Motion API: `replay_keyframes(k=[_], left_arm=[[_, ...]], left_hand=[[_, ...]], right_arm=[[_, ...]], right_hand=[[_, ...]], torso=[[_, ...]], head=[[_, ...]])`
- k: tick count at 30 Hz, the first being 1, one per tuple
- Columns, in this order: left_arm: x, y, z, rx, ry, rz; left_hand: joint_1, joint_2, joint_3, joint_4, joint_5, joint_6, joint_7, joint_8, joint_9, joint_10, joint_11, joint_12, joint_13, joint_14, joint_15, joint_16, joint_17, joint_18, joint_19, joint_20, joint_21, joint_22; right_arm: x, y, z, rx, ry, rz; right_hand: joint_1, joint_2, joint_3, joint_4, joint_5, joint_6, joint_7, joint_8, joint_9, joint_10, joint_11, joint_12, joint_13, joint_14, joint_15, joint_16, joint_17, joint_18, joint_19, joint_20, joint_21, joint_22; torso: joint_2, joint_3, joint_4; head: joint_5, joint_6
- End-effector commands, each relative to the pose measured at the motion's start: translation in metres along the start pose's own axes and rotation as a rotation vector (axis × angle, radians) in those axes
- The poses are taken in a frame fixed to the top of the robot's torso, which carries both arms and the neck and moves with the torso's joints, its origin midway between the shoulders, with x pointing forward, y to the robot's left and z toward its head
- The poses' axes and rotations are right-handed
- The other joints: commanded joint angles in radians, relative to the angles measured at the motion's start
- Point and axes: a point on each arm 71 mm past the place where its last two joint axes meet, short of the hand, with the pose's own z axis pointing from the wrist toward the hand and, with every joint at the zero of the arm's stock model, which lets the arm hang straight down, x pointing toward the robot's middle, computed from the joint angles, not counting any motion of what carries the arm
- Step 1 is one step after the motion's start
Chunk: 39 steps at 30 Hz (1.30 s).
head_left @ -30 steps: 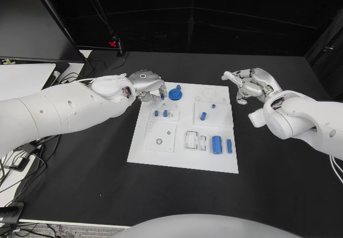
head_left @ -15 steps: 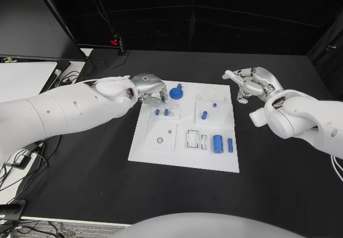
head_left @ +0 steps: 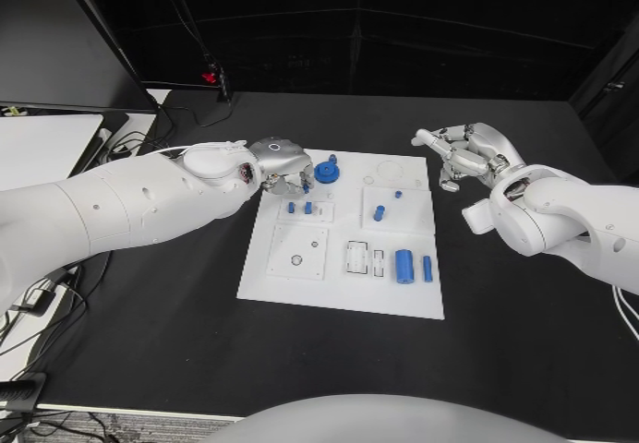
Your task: Assemble the parts on the task board
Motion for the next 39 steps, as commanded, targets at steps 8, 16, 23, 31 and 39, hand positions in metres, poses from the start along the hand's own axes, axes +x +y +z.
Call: replay_keyframes(k=[8,16,23,31,39], left_arm=[[0.0014,0.0022,-0.0004,-0.009,0.028,-0.002],[0.0022,0.0035,-0.001,-0.017,0.036,-0.004],[0.0027,0.0041,-0.0002,-0.022,0.04,-0.004],[0.0051,0.0045,0.0019,-0.036,0.072,-0.009],[0.0065,0.0041,0.0029,-0.035,0.086,-0.011]], left_hand=[[-0.005,0.003,0.008,0.002,0.004,0.012,0.007,0.003,0.006,-0.003,0.001,-0.008,-0.001,0.107,0.0,0.001,0.263,-0.007,0.104,-0.005,0.003,0.263],[-0.004,0.003,0.008,0.002,0.004,0.012,0.008,0.003,0.006,-0.003,0.001,-0.009,-0.001,0.107,0.0,0.001,0.263,-0.007,0.104,-0.005,0.003,0.263],[-0.003,0.003,0.01,0.001,0.004,0.011,0.008,0.002,0.006,-0.003,0.001,-0.01,0.0,0.107,0.0,0.001,0.263,-0.007,0.104,-0.005,0.003,0.263],[-0.002,-0.001,0.011,0.001,0.004,0.01,0.009,0.001,0.005,-0.002,0.002,-0.013,0.0,0.107,0.001,0.001,0.263,-0.007,0.104,-0.005,0.003,0.263],[-0.002,-0.001,0.012,0.001,0.004,0.01,0.01,0.0,0.005,-0.002,0.002,-0.014,0.0,0.107,0.001,0.001,0.263,-0.007,0.104,-0.005,0.003,0.263]], right_arm=[[0.0011,0.0018,0.0004,-0.009,0.01,0.005],[0.0013,0.0019,0.0004,-0.009,0.011,0.005],[0.0013,0.0019,0.0003,-0.009,0.011,0.005],[0.0024,0.0026,0.0,-0.01,0.015,0.007],[0.0025,0.0027,-0.0002,-0.009,0.017,0.008]], right_hand=[[0.012,0.0,-0.008,0.001,-0.003,-0.005,0.001,0.003,-0.001,0.025,-0.006,-0.005,0.182,0.104,-0.008,0.002,0.263,0.014,-0.007,0.001,-0.004,0.083],[0.012,0.0,-0.008,0.001,-0.003,-0.005,0.001,0.003,-0.001,0.025,-0.006,-0.005,0.182,0.104,-0.008,0.002,0.263,0.014,-0.007,0.001,-0.004,0.083],[0.012,0.0,-0.008,0.001,-0.003,-0.005,0.001,0.003,-0.001,0.025,-0.006,-0.005,0.182,0.104,-0.008,0.002,0.263,0.014,-0.007,0.001,-0.004,0.083],[0.012,0.0,-0.008,0.001,-0.003,-0.005,0.001,0.003,-0.001,0.025,-0.006,-0.005,0.182,0.104,-0.008,0.002,0.263,0.014,-0.007,0.001,-0.004,0.083],[0.012,0.0,-0.008,0.001,-0.003,-0.005,0.001,0.003,-0.001,0.025,-0.006,-0.005,0.182,0.104,-0.008,0.002,0.263,0.014,-0.007,0.001,-0.004,0.083]], torso=[[0.0,-0.0006,0.0006],[0.0,0.0,0.0014],[0.0,-0.0002,0.0002],[0.0,-0.0002,-0.0004],[0.0,0.0003,0.001]], head=[[0.0,-0.002],[0.0,-0.002],[-0.001,-0.001],[-0.006,-0.006],[-0.005,-0.01]])
